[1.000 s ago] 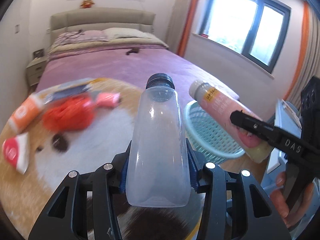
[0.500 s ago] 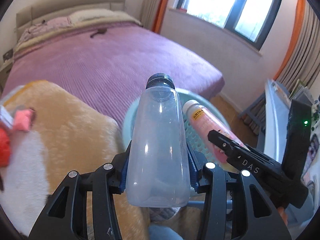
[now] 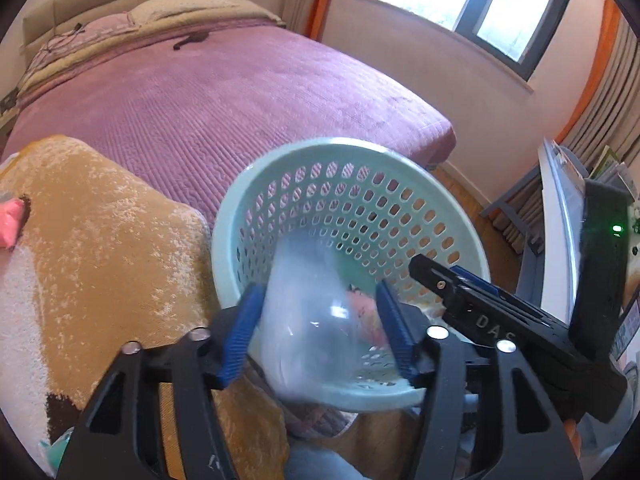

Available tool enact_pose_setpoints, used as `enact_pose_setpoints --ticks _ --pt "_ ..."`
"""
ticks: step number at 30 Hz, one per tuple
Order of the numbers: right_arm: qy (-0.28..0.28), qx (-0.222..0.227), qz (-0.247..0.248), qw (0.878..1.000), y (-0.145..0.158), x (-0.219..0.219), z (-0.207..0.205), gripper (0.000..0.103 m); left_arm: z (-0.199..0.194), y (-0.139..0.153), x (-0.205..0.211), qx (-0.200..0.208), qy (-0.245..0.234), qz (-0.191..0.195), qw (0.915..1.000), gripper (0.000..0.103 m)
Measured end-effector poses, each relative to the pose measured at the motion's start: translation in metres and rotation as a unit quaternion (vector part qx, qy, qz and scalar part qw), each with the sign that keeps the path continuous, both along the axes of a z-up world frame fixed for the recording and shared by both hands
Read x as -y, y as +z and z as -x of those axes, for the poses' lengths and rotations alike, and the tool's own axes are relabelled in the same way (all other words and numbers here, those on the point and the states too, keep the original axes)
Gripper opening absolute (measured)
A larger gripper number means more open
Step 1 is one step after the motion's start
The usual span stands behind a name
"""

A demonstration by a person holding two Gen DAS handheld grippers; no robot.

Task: Collect trash
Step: 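Carry the clear bottle and pink bottle over the teal basket and open both tools, then return both tools to the rug toward the red cup and red bag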

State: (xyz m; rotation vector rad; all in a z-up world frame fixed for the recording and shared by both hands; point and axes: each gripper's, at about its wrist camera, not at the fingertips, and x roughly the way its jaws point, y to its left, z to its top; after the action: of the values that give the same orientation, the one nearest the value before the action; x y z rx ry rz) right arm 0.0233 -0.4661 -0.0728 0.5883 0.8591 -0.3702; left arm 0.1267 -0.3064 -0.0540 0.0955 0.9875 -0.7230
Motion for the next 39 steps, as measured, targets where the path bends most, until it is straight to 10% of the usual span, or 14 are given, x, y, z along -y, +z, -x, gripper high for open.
enact_pose_setpoints --ticks 19,29,39 --pt "0.095 0.116 0.057 0.987 0.109 -0.109 0.032 0.053 0.058 0.095 -0.138 0.094 0.060 0.094 0.9893 0.061" --pt "0.208 0.151 0.078 0.963 0.140 -0.221 0.006 0.053 0.064 0.126 -0.283 0.178 0.205 0.056 0.9609 0.070" --pt "0.306 0.150 0.101 0.935 0.129 -0.335 -0.047 0.053 0.042 0.097 -0.417 0.153 0.337 0.018 0.9286 0.071"
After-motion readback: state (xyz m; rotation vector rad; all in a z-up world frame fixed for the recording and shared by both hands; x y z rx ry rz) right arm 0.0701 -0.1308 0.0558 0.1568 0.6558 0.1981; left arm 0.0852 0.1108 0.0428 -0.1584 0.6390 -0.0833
